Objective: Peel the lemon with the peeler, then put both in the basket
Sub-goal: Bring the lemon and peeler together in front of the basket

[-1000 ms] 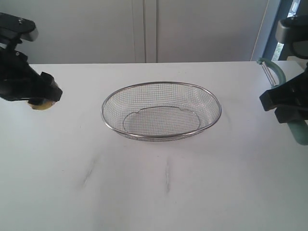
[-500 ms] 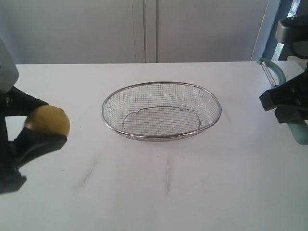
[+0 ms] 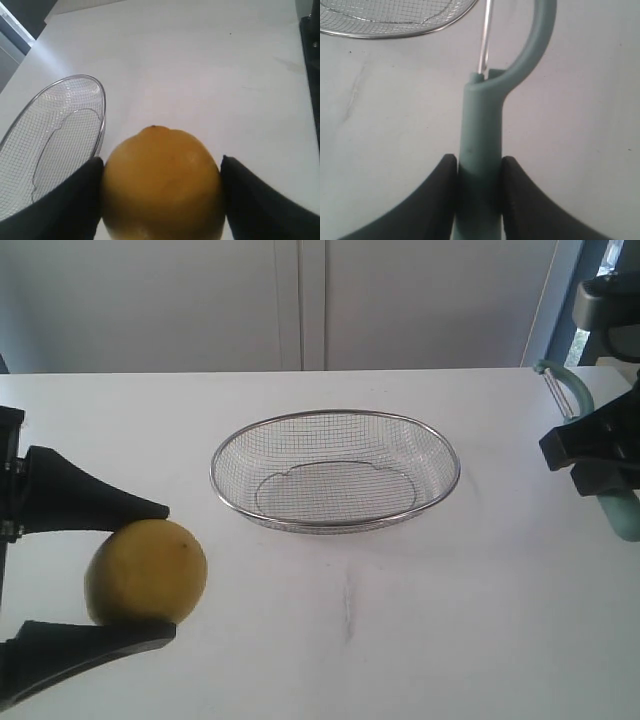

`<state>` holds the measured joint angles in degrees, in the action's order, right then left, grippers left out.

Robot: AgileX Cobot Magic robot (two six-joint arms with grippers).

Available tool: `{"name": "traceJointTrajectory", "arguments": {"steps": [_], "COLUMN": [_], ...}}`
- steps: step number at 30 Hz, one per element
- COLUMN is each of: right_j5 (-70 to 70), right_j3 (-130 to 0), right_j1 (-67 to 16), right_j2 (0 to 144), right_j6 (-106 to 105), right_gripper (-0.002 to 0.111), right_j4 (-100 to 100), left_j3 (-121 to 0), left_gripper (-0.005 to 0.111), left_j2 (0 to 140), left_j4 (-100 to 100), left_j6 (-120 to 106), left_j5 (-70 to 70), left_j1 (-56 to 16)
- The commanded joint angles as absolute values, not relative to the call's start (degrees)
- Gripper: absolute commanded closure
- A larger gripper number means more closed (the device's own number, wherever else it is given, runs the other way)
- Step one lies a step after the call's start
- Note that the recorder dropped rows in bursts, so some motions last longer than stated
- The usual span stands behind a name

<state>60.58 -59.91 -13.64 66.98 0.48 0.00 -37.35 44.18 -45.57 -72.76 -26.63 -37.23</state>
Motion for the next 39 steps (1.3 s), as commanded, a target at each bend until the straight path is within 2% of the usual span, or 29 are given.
{"name": "traceJointTrajectory", "arguments": {"steps": [1, 11, 14, 24, 31, 39], "right_j5": [58.71, 51.79, 51.66, 53.65, 49.32, 44.35], "right_j3": [-59.83, -59.83, -59.24, -47.59, -40.88, -38.51], "right_j1": [-13.66, -13.66, -13.66, -13.80, -14.41, -21.42], "right_j2": [66.47, 66.47, 66.47, 66.47, 66.58, 73.19], "right_j6": [0.00, 1.32, -1.83, -34.59, -39.79, -45.06], "right_gripper": [0.103, 0.103, 0.103, 0.103, 0.103, 0.103], "right_j4": [0.00, 1.89, 7.96, 47.88, 54.59, 62.78], "left_j3": [-37.37, -37.37, -37.37, -37.37, -37.37, -37.76], "left_gripper": [0.107, 0.107, 0.107, 0.107, 0.107, 0.107], "left_j2": [43.64, 43.64, 43.64, 43.64, 46.30, 53.20], "left_j4": [-49.32, -49.32, -49.32, -49.43, -49.43, -49.98], "left_j6": [-73.29, -73.39, -73.39, -73.39, -73.50, -75.34], "left_j5": [-26.50, -24.30, -22.30, -20.31, -13.90, -10.43], "left_j1": [-37.42, -37.42, -37.42, -37.42, -37.42, -37.42]}}
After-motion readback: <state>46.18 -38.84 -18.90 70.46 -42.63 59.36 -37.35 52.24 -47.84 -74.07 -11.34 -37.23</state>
